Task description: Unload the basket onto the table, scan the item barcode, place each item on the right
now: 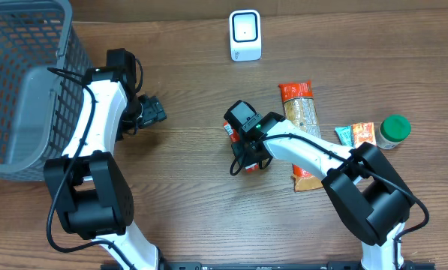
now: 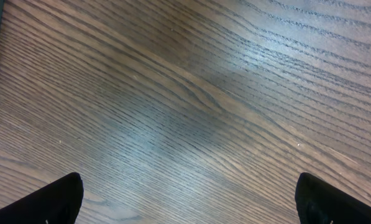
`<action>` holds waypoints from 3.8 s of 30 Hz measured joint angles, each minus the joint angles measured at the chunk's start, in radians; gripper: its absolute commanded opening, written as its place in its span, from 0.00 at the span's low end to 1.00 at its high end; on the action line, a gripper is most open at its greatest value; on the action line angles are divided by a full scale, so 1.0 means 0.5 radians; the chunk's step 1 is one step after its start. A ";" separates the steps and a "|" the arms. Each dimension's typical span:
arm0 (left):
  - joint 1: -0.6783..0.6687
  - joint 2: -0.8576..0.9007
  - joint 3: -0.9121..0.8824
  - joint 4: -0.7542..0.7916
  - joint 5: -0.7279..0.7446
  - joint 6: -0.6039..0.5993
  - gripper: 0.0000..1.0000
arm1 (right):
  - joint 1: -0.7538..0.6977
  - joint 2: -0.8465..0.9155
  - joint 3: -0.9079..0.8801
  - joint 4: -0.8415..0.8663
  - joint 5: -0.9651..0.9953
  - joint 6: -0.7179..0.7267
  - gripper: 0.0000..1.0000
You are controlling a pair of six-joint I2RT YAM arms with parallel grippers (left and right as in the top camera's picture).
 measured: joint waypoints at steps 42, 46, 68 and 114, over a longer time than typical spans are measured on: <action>0.000 0.000 0.000 0.000 0.001 0.000 1.00 | -0.053 -0.842 -0.038 -0.720 -0.130 -1.336 0.04; 0.000 0.000 0.000 0.000 0.000 0.000 1.00 | -0.053 -0.842 -0.091 -0.570 -0.176 -1.366 0.04; 0.000 0.000 0.000 0.000 0.000 0.000 1.00 | -0.053 -0.288 -0.304 0.007 -0.325 -1.424 0.22; 0.000 0.000 0.000 0.000 0.000 0.000 1.00 | -0.055 -0.288 -0.340 0.089 -0.208 -0.956 0.38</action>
